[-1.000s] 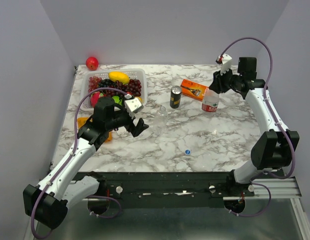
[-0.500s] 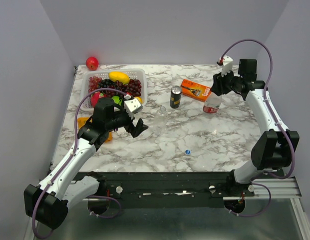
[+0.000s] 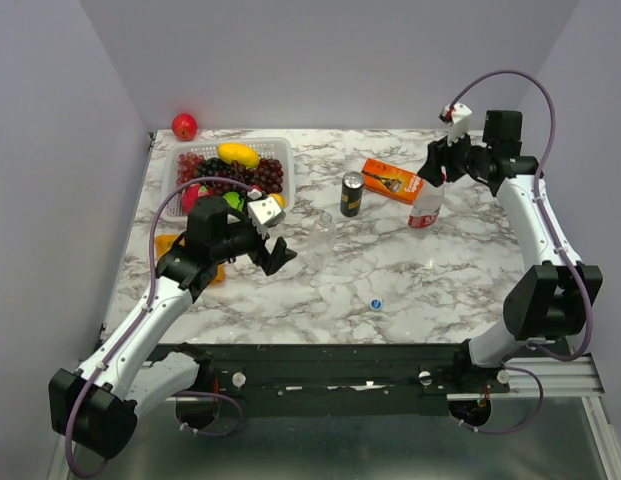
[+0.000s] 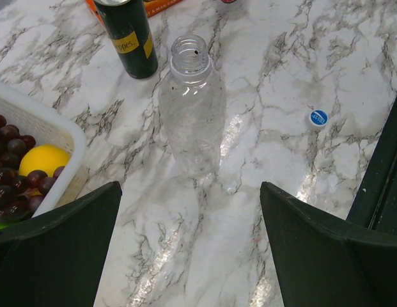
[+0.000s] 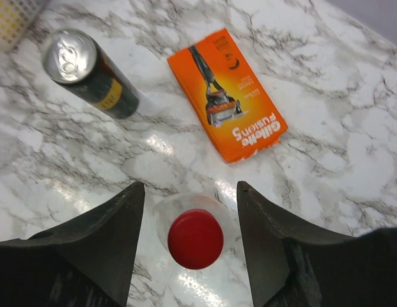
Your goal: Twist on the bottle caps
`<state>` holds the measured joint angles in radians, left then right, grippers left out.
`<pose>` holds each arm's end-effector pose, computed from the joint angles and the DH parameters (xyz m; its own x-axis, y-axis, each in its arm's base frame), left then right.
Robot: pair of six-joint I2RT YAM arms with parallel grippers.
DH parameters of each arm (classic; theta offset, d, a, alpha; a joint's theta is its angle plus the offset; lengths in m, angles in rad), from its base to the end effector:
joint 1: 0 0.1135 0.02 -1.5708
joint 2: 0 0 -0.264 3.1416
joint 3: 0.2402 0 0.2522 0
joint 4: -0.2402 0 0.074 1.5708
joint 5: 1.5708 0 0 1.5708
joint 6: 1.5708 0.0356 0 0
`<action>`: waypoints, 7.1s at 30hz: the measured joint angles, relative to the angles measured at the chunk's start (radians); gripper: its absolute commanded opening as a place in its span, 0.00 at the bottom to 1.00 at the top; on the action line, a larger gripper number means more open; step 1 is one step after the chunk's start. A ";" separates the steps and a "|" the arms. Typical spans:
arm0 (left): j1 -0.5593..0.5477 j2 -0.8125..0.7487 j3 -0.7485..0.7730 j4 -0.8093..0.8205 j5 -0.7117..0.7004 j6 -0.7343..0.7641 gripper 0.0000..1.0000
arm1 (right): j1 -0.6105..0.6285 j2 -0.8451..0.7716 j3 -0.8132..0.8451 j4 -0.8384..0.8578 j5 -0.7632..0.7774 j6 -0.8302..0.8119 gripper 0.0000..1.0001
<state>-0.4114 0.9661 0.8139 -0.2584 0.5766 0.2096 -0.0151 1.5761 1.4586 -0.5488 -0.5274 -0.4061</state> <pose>0.1905 -0.1043 0.3114 -0.1928 0.2744 -0.9421 0.8522 0.5228 -0.0221 0.3543 0.0126 0.3436 -0.4166 -0.3351 -0.8451 -0.5956 0.8029 -0.0248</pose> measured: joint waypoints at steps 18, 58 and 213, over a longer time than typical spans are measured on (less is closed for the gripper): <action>0.015 -0.050 -0.077 0.044 -0.008 -0.026 0.99 | 0.280 -0.146 0.034 -0.033 -0.227 0.055 0.79; 0.002 -0.008 -0.218 0.236 0.099 -0.076 0.99 | 0.616 0.132 0.078 -0.027 -0.165 -0.031 0.15; -0.118 0.182 -0.157 0.523 0.089 -0.164 0.84 | 0.548 0.032 0.128 0.230 -0.473 0.418 0.09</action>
<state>-0.5293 1.1481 0.6571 0.2646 0.6655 0.0456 0.5327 1.6085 1.5867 -0.3183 -1.0008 0.0116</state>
